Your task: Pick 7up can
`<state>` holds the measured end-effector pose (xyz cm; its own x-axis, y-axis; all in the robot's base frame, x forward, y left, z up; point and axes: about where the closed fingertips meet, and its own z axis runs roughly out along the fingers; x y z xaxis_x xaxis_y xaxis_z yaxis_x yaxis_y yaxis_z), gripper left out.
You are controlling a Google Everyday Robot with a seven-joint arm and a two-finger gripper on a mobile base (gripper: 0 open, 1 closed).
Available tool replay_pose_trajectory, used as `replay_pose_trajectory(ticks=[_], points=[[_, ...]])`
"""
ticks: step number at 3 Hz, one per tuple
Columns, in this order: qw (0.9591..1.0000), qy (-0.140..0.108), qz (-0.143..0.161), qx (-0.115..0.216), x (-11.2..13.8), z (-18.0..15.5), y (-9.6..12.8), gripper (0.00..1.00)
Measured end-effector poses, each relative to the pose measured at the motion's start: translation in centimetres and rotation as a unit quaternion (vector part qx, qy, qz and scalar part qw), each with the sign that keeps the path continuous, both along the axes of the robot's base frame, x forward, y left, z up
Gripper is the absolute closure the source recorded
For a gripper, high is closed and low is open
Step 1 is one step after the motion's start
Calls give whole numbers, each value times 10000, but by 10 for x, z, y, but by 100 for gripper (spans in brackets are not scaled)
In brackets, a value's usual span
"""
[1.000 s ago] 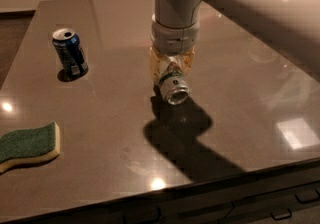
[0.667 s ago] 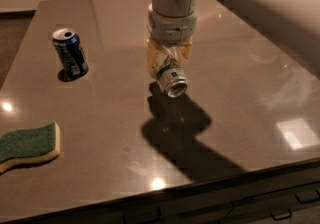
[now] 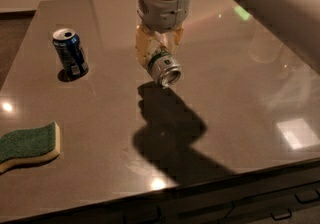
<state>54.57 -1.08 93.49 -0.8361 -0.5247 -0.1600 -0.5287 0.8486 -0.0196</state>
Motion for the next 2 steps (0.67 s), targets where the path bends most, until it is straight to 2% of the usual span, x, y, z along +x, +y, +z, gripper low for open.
replay_pose_trajectory(ticks=[2], points=[[9981,-379,471,81,-3,42,17,100]])
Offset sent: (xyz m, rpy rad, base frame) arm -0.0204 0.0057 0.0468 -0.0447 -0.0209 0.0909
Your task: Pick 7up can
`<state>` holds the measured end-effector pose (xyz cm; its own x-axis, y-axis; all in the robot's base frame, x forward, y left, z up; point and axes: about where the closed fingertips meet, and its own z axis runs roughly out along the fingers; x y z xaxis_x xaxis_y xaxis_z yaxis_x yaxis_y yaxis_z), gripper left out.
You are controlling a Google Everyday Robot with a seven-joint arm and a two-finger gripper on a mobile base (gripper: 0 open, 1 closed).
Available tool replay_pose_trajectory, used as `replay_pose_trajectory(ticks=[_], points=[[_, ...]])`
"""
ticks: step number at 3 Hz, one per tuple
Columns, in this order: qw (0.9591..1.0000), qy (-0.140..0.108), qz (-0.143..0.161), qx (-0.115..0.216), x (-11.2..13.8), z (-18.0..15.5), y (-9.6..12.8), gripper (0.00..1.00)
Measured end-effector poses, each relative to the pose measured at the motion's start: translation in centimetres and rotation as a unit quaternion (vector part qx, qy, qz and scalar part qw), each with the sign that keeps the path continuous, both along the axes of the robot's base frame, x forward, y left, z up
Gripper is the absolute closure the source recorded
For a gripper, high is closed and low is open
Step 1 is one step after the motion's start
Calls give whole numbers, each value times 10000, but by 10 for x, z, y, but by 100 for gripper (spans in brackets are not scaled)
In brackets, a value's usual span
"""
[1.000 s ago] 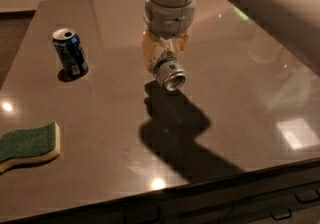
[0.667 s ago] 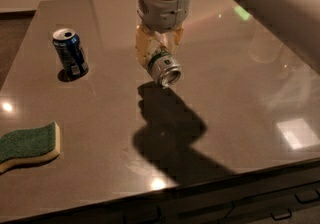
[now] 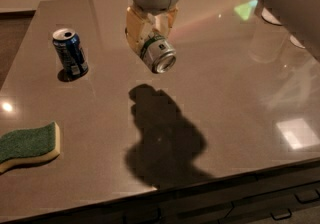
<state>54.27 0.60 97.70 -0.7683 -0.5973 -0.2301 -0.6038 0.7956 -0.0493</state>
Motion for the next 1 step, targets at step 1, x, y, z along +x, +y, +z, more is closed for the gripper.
replay_pose_trajectory(ticks=[1], points=[[9999,-109,14,95,5,1,6,100]])
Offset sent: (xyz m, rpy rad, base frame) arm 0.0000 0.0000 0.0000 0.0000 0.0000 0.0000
